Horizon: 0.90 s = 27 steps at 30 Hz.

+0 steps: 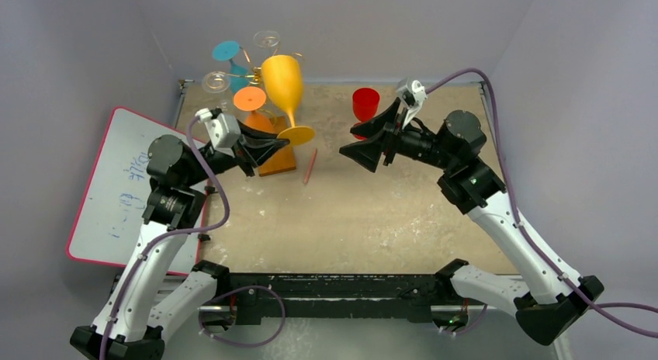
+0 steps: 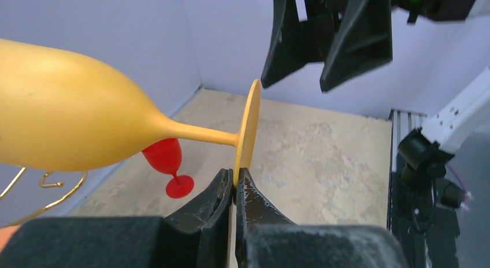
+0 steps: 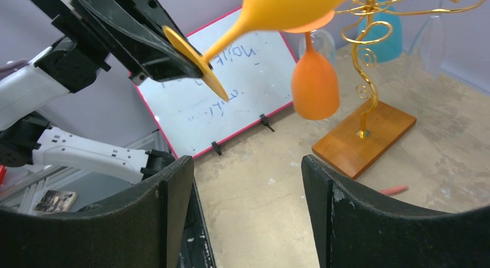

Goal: Place the wine glass upside down on the wine glass rack

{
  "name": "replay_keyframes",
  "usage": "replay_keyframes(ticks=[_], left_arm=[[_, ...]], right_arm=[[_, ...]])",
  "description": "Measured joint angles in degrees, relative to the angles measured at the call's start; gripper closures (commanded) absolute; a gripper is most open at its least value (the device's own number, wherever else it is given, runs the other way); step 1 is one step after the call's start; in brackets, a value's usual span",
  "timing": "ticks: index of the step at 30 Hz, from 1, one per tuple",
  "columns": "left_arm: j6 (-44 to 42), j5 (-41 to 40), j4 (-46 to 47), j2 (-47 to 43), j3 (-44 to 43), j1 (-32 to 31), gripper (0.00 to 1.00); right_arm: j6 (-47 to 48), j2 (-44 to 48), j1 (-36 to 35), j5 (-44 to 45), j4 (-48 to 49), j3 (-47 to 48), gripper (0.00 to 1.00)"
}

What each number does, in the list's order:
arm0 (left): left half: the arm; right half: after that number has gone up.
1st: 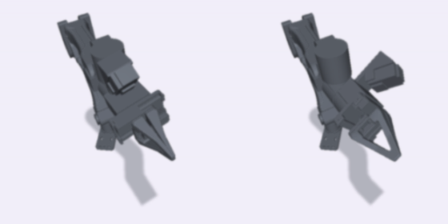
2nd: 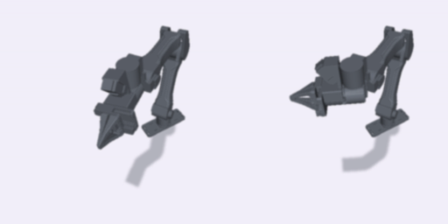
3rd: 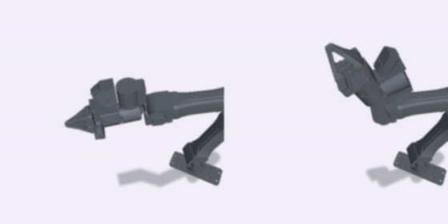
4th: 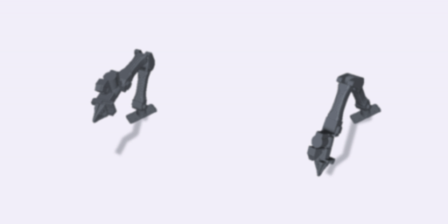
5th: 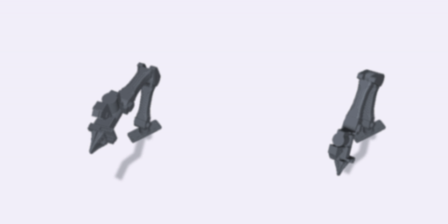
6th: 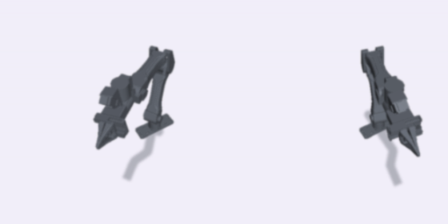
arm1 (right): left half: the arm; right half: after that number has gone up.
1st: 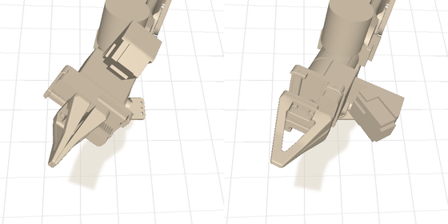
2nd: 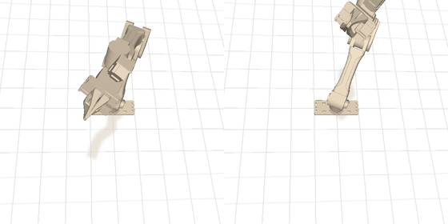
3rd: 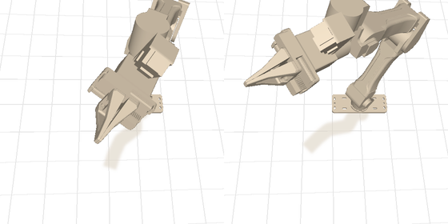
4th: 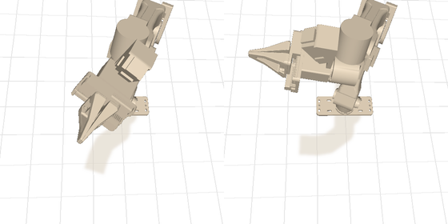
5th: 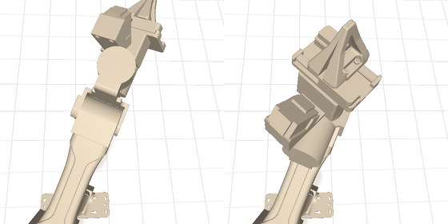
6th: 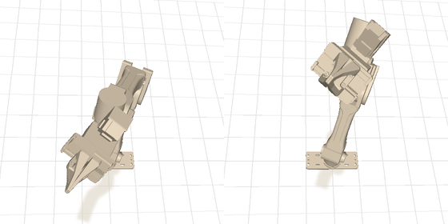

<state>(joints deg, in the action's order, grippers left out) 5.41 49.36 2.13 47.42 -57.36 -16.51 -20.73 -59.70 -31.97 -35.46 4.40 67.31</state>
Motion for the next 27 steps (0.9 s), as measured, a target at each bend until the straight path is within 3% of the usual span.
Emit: replay_keyframes(ticks=[6,10,14,27], left_arm=[[13.7,-7.0,12.4,0.7,0.4,0.0,1.00],[20.9,-11.8,14.3,3.0,-1.8,0.0,1.00],[27.2,-15.8,12.7,6.3,-5.7,0.0,1.00],[41.1,-20.8,1.3,16.3,-18.9,-4.9,1.00]], right_arm=[[0.9,1.2,0.0,4.9,-1.1,-0.8,0.20],[1.6,2.5,0.0,8.5,-2.6,-1.0,0.15],[2.1,4.1,0.0,10.1,-2.9,-1.4,0.00],[3.5,6.9,0.0,10.9,-4.9,-2.2,0.00]])
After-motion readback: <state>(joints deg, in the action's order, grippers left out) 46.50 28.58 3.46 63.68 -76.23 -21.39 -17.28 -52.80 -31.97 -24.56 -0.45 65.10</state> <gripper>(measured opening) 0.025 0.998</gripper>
